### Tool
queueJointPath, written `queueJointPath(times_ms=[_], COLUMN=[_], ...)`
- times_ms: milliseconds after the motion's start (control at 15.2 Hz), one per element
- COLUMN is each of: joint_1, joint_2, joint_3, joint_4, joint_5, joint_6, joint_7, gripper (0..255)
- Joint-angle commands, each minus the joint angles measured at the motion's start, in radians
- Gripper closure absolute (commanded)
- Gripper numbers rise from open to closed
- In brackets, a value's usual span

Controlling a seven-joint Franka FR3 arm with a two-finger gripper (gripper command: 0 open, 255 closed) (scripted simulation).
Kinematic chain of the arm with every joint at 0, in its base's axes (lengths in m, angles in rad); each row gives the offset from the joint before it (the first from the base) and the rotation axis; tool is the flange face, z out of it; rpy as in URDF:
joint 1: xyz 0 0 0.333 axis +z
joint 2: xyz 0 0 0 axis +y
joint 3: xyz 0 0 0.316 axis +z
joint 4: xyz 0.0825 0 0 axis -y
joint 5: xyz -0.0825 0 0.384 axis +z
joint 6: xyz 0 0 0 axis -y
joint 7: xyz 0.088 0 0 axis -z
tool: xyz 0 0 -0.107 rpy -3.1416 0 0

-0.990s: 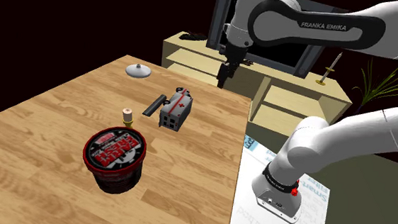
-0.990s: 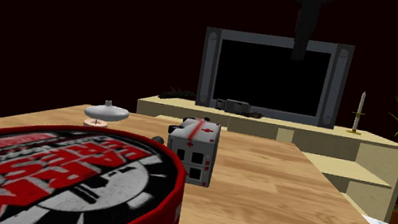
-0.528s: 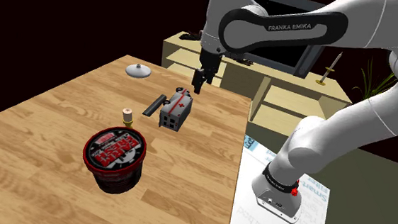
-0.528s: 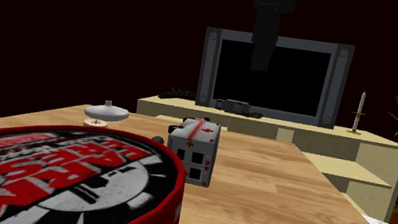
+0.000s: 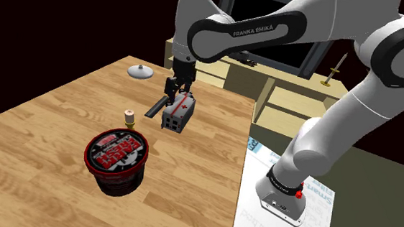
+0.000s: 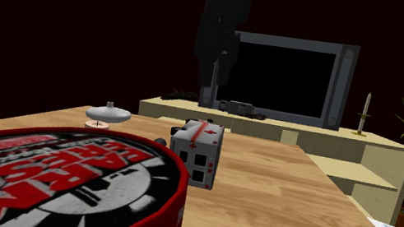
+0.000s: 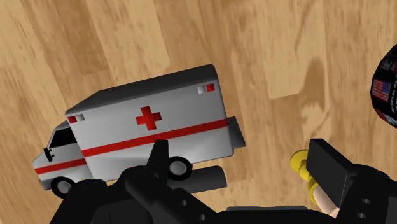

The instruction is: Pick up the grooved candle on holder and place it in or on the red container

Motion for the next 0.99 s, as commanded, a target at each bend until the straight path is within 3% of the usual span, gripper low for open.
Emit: queueJointPath(times_ms=[0, 924], joint_1=[0.007, 0.123], joint_2=[0.078, 0.597], joint_3=[0.020, 0.064], joint_4=[0.057, 0.553], joint_5=[-0.010, -0.124], joint_6=[0.018, 0.022], joint_7=[0.038, 0.246], gripper=[0, 0])
